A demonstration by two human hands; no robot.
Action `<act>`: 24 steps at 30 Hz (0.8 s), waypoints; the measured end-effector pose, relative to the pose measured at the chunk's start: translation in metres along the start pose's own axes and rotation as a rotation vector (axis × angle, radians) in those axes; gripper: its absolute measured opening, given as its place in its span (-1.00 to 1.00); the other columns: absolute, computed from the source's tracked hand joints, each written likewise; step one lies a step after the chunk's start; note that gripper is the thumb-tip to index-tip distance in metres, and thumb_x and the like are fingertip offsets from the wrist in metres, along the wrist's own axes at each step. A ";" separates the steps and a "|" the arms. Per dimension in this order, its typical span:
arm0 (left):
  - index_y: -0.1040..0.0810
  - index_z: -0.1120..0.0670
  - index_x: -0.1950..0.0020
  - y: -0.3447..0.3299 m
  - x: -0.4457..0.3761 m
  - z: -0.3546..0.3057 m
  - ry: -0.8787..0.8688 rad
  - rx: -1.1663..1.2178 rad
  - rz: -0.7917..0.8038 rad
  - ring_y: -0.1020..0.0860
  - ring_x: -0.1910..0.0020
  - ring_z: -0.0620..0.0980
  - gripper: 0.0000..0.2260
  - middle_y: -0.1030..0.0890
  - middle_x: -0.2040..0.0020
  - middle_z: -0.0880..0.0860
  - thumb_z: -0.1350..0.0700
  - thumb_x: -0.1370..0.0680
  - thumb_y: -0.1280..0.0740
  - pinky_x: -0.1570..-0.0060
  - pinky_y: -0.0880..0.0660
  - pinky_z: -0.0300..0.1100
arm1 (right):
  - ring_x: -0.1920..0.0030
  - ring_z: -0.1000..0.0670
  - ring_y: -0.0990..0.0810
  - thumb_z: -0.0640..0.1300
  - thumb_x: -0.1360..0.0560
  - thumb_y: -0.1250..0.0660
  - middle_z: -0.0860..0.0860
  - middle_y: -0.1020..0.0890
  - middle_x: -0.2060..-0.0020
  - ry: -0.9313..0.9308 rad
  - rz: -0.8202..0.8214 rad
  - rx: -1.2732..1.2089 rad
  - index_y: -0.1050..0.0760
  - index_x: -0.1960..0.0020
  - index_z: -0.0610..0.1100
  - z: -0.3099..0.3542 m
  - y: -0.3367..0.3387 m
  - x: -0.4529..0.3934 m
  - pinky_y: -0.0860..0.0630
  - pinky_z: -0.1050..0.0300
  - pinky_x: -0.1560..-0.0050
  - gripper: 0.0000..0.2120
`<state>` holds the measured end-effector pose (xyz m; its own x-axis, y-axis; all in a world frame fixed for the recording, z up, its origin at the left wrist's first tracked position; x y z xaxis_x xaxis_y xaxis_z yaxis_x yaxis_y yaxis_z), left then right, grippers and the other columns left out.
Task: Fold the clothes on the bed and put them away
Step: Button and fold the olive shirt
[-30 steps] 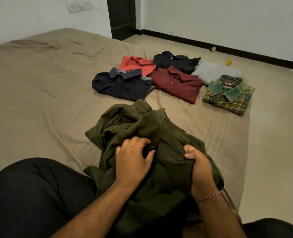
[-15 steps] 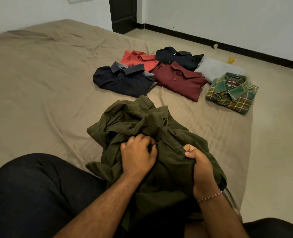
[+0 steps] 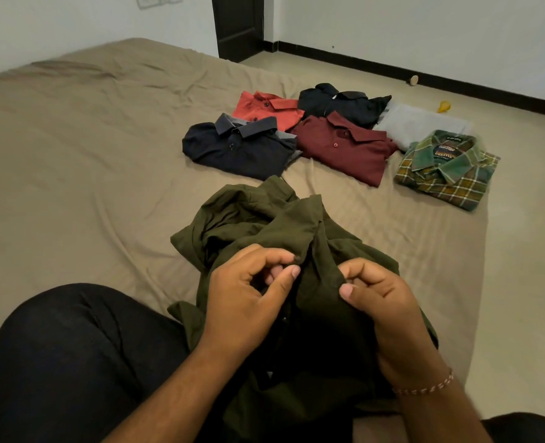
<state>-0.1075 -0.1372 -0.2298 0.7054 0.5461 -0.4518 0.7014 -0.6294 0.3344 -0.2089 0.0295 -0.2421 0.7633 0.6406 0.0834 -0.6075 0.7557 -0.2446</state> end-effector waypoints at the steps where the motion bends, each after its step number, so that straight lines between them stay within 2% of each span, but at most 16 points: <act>1: -0.72 0.02 -0.01 0.001 0.002 -0.004 -0.028 -0.017 -0.003 -0.62 0.17 -0.04 -0.88 -0.63 0.18 -0.13 0.20 -0.52 -0.54 0.11 -0.53 -0.33 | 0.21 -0.15 -0.63 -0.19 -0.45 -0.46 -0.19 -0.65 0.25 0.028 0.010 0.013 -0.67 0.12 -0.12 0.004 -0.003 0.003 -0.65 0.04 0.17 -0.98; 3: -0.72 0.02 -0.02 0.001 0.007 -0.011 -0.067 -0.029 -0.004 -0.62 0.18 -0.04 -0.92 -0.63 0.17 -0.14 0.12 -0.54 -0.52 0.13 -0.55 -0.27 | 0.24 -0.08 -0.63 -0.18 -0.47 -0.53 -0.12 -0.65 0.29 0.089 -0.007 0.049 -0.68 0.13 -0.04 0.009 -0.007 0.008 -0.64 0.09 0.20 -0.93; 6: -0.72 0.02 -0.02 -0.003 0.011 -0.016 -0.044 0.023 -0.025 -0.61 0.20 -0.02 -0.90 -0.63 0.20 -0.12 0.08 -0.53 -0.47 0.15 -0.58 -0.19 | 0.20 -0.13 -0.65 -0.14 -0.45 -0.51 -0.17 -0.67 0.24 0.145 -0.059 0.070 -0.66 0.11 -0.08 0.011 -0.011 0.010 -0.67 0.08 0.18 -0.96; 9: -0.72 0.01 -0.01 -0.008 0.011 -0.019 0.010 0.065 -0.009 -0.61 0.21 0.01 -0.89 -0.63 0.20 -0.09 0.16 -0.51 -0.49 0.16 -0.57 -0.25 | 0.21 -0.04 -0.68 -0.13 -0.40 -0.46 -0.11 -0.70 0.23 0.161 -0.122 0.095 -0.64 0.07 -0.18 0.010 -0.012 0.010 -0.66 0.16 0.19 -0.85; 11: -0.71 0.00 -0.01 -0.010 0.012 -0.019 0.053 0.094 0.009 -0.63 0.16 0.01 -0.88 -0.66 0.17 -0.08 0.17 -0.51 -0.48 0.14 -0.56 -0.31 | 0.21 -0.04 -0.68 -0.12 -0.39 -0.46 -0.13 -0.70 0.22 0.145 -0.142 0.099 -0.65 0.05 -0.17 0.007 -0.013 0.010 -0.67 0.15 0.19 -0.83; 15: -0.70 -0.01 -0.02 -0.013 0.015 -0.018 0.124 0.177 0.053 -0.67 0.05 -0.05 -0.91 -0.70 0.08 -0.11 0.04 -0.54 -0.45 0.10 -0.54 -0.38 | 0.21 -0.06 -0.68 -0.11 -0.40 -0.48 -0.14 -0.70 0.22 0.128 -0.144 0.085 -0.68 0.04 -0.14 0.000 -0.015 0.007 -0.67 0.15 0.18 -0.83; 18: -0.70 -0.03 0.01 -0.014 0.015 -0.016 0.159 0.154 0.061 -0.67 0.08 -0.07 -0.93 -0.70 0.11 -0.12 0.15 -0.56 -0.49 0.14 -0.54 -0.39 | 0.22 0.02 -0.69 -0.11 -0.38 -0.49 -0.07 -0.72 0.23 0.130 -0.169 0.078 -0.66 0.03 -0.19 -0.005 -0.016 0.006 -0.64 0.22 0.20 -0.78; 21: -0.69 0.02 0.07 -0.015 0.014 -0.015 0.201 0.173 0.083 -0.65 0.17 -0.06 -0.91 -0.69 0.17 -0.07 0.21 -0.55 -0.48 0.21 -0.53 -0.37 | 0.17 0.00 -0.72 -0.13 -0.38 -0.50 -0.07 -0.74 0.19 0.154 -0.233 0.104 -0.68 0.04 -0.16 -0.009 -0.017 0.005 -0.64 0.22 0.16 -0.82; 24: -0.69 0.06 0.12 -0.016 0.015 -0.014 0.235 0.211 0.089 -0.63 0.24 -0.01 -0.90 -0.68 0.22 -0.01 0.24 -0.55 -0.48 0.26 -0.57 -0.28 | 0.13 0.04 -0.73 -0.26 -0.43 -0.50 -0.04 -0.75 0.15 0.187 -0.273 0.111 -0.68 0.05 -0.12 -0.012 -0.017 0.005 -0.64 0.24 0.14 -0.88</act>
<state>-0.1069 -0.1115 -0.2305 0.7847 0.5806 -0.2171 0.6164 -0.7679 0.1744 -0.1921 0.0184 -0.2493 0.9219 0.3842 -0.0499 -0.3874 0.9126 -0.1307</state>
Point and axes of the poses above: each hand's wrist, its own x-axis away from the middle knuckle, its own y-axis out of the back of the hand, z = x × y, the point moved 4 cm from there along -x, towards the middle knuckle
